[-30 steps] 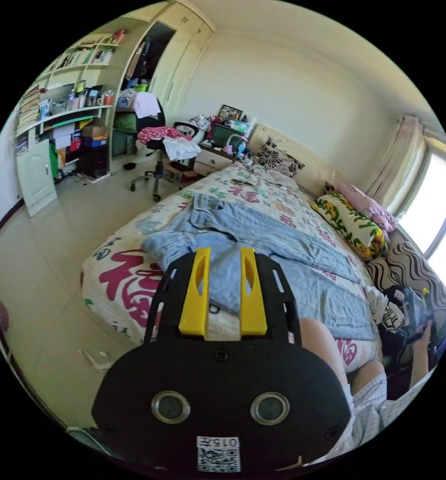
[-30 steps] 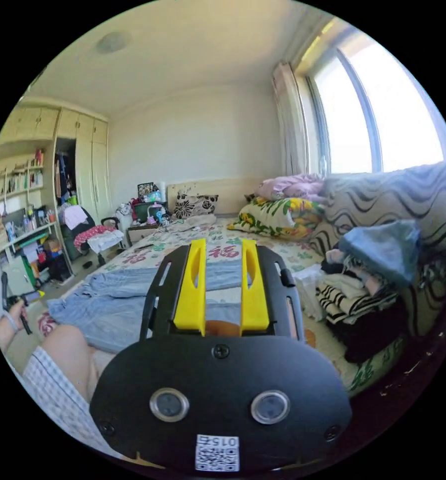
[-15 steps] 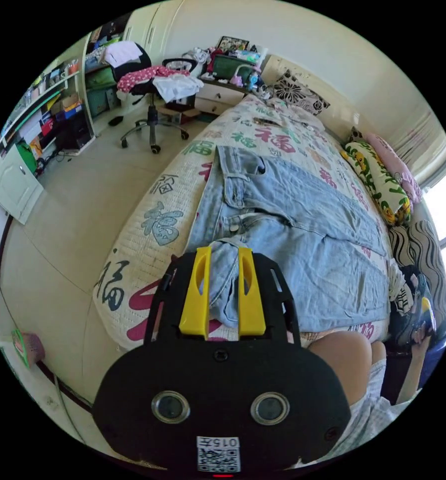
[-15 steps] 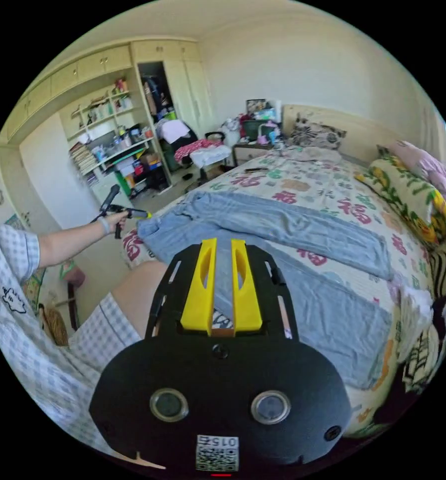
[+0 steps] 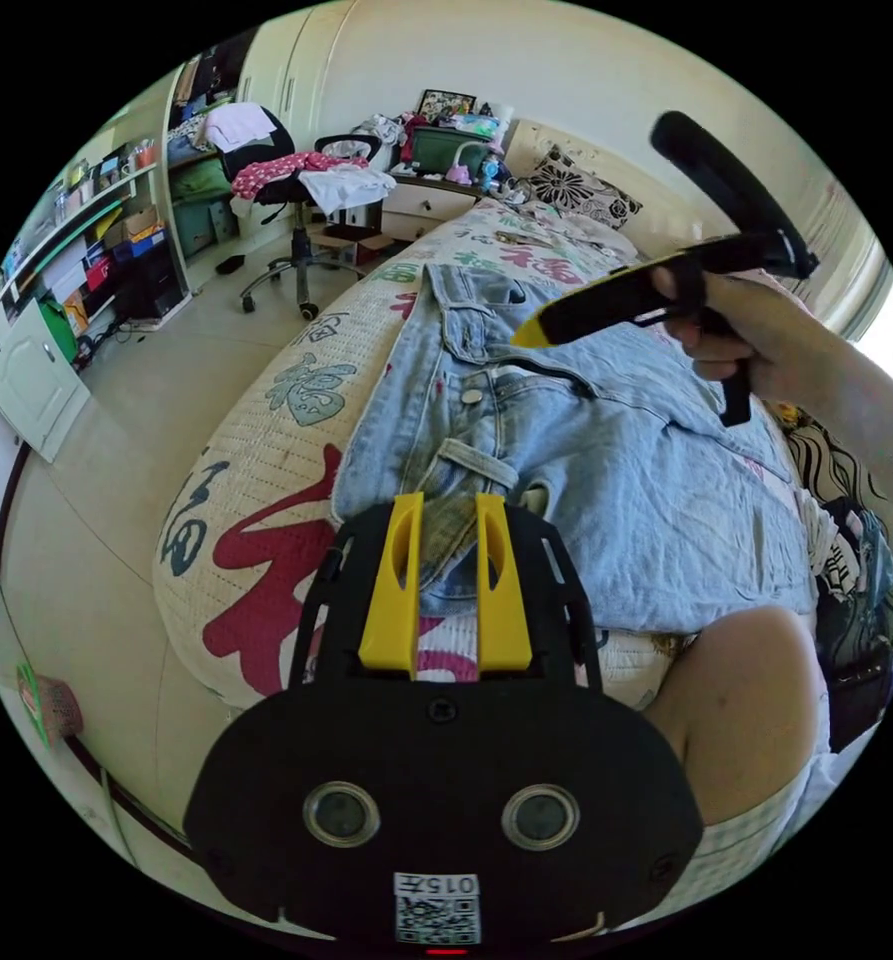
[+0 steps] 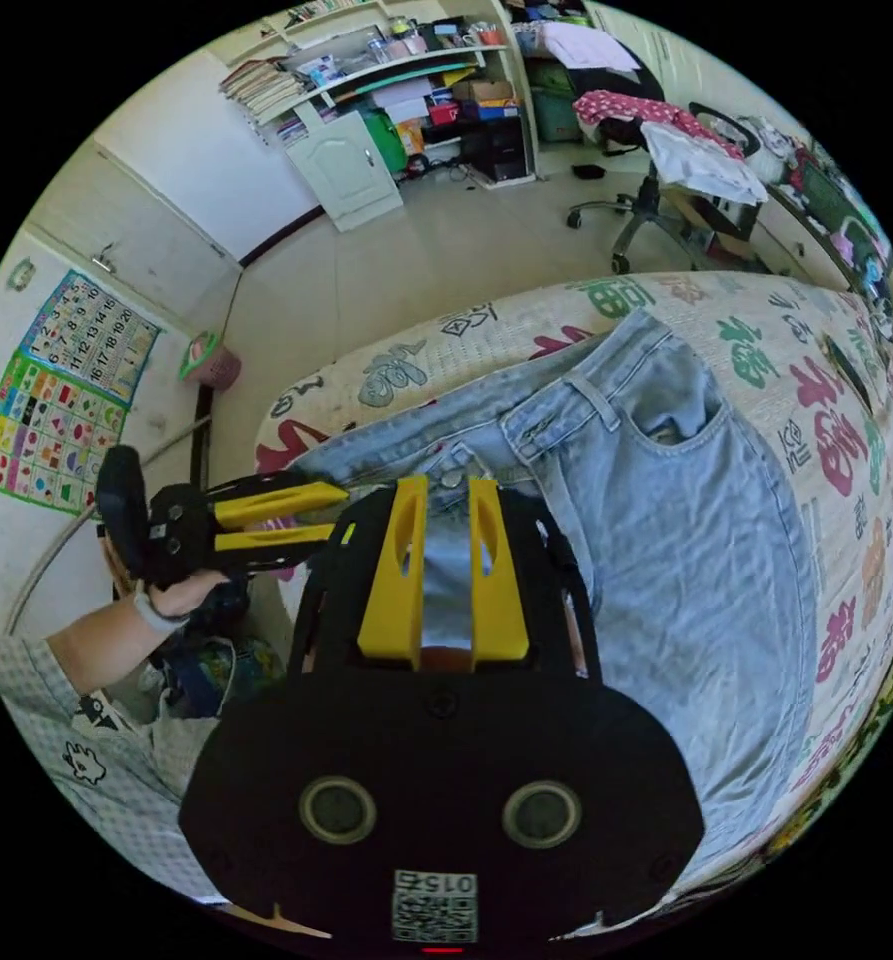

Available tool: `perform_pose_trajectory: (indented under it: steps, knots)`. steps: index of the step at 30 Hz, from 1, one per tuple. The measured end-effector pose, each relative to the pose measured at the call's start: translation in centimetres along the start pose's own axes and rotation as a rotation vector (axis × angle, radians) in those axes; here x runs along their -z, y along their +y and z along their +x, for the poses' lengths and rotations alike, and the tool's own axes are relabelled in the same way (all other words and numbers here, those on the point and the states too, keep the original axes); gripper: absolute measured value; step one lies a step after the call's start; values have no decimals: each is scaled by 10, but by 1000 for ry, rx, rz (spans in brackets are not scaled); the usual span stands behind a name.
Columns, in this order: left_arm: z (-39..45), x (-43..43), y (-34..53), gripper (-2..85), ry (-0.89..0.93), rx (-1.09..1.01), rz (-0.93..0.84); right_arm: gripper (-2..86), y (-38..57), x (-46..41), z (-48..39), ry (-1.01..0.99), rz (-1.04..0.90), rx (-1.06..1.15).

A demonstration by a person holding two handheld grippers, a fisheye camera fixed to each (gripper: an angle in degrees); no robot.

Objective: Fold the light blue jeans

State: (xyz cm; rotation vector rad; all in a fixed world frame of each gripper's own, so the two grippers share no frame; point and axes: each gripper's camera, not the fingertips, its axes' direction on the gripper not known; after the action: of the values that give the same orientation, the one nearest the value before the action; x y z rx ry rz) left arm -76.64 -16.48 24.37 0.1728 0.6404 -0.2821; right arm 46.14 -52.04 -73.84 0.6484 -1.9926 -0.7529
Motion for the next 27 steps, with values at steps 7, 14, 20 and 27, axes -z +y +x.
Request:
perform_pose_trajectory:
  steps: [7, 14, 20, 27]
  knots:
    - [-17, 27, 2, 80, 54, 15, 18, 68, -31, -87, 6, 15, -253, 54]
    - [-35, 57, 0, -3, 96, 40, 61, 40, -28, -77, 1, 46, -257, 158]
    - [-47, 84, 1, -8, 46, 76, 169, 36, -24, -32, 16, 85, -102, 67]
    - [-61, 76, -2, -4, -73, 72, 59, 33, 40, 14, 46, 123, 42, -86]
